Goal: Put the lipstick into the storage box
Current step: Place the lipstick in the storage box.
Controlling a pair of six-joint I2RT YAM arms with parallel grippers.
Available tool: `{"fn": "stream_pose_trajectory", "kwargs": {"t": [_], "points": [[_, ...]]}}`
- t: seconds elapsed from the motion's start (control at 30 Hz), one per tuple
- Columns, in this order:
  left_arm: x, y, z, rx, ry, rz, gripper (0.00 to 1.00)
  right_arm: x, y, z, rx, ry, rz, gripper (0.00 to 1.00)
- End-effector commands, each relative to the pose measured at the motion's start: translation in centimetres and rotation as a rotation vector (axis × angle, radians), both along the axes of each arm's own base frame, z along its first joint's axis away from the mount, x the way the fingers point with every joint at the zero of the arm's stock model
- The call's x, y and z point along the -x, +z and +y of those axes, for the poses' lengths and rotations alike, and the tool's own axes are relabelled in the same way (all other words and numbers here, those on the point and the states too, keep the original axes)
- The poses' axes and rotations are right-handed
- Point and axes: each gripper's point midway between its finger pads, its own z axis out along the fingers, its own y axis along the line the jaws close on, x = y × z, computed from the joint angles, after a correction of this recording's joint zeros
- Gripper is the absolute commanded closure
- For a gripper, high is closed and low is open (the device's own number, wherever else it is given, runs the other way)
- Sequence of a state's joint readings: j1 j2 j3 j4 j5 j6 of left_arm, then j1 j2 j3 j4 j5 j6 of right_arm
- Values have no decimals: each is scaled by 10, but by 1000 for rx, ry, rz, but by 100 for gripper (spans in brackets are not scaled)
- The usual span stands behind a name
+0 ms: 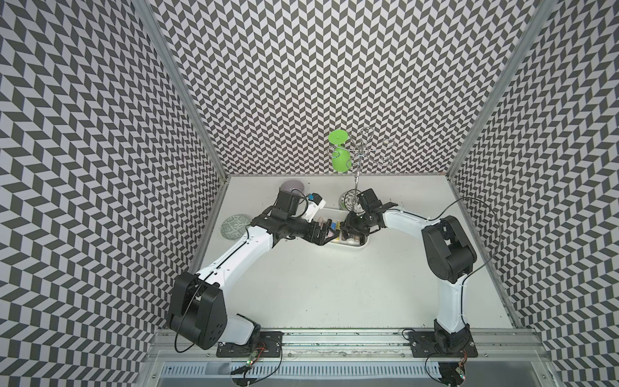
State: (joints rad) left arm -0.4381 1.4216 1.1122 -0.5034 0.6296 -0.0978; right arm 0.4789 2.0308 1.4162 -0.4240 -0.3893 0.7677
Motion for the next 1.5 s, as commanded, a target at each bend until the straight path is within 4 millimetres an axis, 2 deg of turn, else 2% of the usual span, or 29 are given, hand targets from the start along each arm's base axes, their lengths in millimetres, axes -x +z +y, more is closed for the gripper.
{"fn": "stream_pose_trajectory", "kwargs": {"t": [0.0,0.17,0.47,0.77,0.93,1.13,1.3,1.47], "points": [[3,-3,2,-12,-2,-8,1,-1,32,1,-10,8,-80,55],[3,-4,2,-12,-2,-4,1,12,28,18,-118,54,-35,56],[8,-8,6,-20,1,1,1,4,35,33,-155,75,-71,57],[11,-9,7,-23,7,10,1,-2,24,27,-121,55,-73,57],[12,-9,8,-23,15,13,1,-3,8,19,-91,56,-57,57],[15,-9,11,-21,30,21,1,-6,-5,23,-105,90,-56,57],[19,-7,14,-19,48,22,1,-8,9,23,-112,91,-87,57],[19,0,15,0,65,5,1,-5,46,22,-141,101,-145,57]]}}
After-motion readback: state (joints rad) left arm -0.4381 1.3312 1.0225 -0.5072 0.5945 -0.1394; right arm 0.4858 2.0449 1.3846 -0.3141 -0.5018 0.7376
